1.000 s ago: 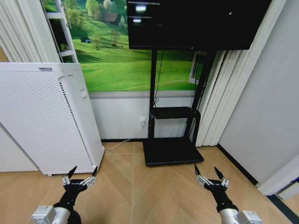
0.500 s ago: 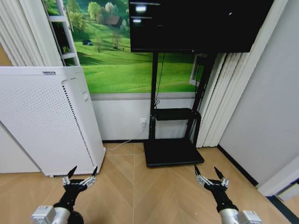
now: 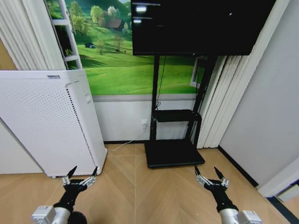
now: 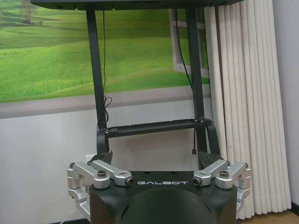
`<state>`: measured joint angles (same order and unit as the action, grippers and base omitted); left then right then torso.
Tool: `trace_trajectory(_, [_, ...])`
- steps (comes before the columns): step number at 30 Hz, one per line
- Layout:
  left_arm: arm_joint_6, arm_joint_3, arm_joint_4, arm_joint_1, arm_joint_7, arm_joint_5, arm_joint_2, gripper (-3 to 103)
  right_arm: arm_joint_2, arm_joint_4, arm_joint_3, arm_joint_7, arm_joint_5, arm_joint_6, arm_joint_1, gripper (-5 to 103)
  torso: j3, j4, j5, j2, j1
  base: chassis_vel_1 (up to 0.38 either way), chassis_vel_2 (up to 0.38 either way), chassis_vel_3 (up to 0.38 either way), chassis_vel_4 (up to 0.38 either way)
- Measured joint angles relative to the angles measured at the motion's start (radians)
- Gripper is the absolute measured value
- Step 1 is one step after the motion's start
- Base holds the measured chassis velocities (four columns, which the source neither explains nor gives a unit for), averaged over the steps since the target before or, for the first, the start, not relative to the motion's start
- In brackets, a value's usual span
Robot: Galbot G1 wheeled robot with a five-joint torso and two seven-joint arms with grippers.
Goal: Pick up the trash bin and place the garbage on the floor into it.
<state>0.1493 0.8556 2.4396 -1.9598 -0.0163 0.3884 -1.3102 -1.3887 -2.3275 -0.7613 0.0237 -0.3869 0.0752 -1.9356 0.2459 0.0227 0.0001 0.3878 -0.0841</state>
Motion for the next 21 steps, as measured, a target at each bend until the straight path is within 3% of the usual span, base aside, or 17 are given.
trace_trajectory(21, [0.0, 0.0, 0.0, 0.0, 0.0, 0.0, 0.0, 100, 0.0, 0.0, 0.0, 0.0, 0.0, 0.0, 0.0, 100, 0.043, 0.0, -0.0001, 0.07, -0.026, 0.025, 0.027, -0.024, -0.021])
